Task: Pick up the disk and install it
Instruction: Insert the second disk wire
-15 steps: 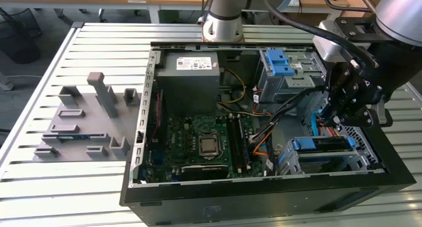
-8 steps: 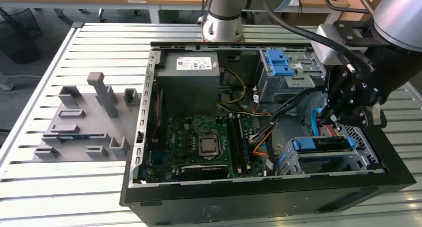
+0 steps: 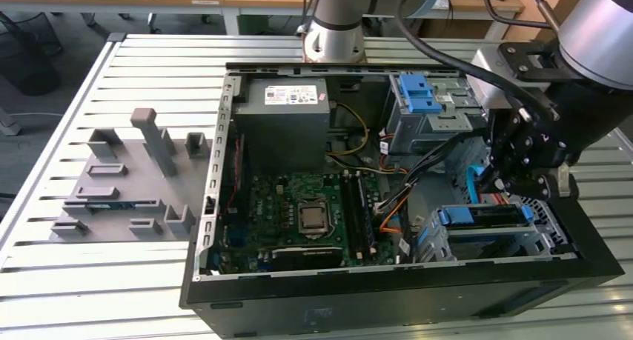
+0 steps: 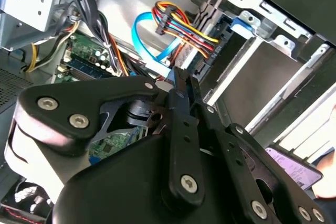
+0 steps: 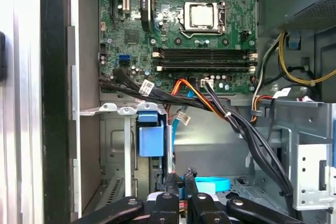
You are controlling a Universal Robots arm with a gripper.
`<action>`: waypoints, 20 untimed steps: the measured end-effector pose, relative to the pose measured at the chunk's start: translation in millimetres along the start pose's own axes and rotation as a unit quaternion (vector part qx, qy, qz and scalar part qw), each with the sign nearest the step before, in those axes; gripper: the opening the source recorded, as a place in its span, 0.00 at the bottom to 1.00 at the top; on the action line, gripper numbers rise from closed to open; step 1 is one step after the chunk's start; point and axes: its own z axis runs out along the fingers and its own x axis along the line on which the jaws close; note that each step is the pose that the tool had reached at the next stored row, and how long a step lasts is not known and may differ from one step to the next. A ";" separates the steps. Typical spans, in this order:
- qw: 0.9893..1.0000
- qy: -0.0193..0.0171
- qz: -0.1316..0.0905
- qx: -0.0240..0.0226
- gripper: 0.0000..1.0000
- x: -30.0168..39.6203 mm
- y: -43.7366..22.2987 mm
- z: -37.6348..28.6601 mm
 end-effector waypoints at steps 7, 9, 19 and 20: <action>1.000 0.002 0.000 0.000 0.16 3.3 -0.1 3.7; 1.000 0.002 0.000 0.000 0.16 5.2 -0.1 4.0; 1.000 0.002 0.000 0.000 0.16 13.1 -4.5 12.8; 1.000 0.002 0.000 0.000 0.16 13.1 -5.1 13.0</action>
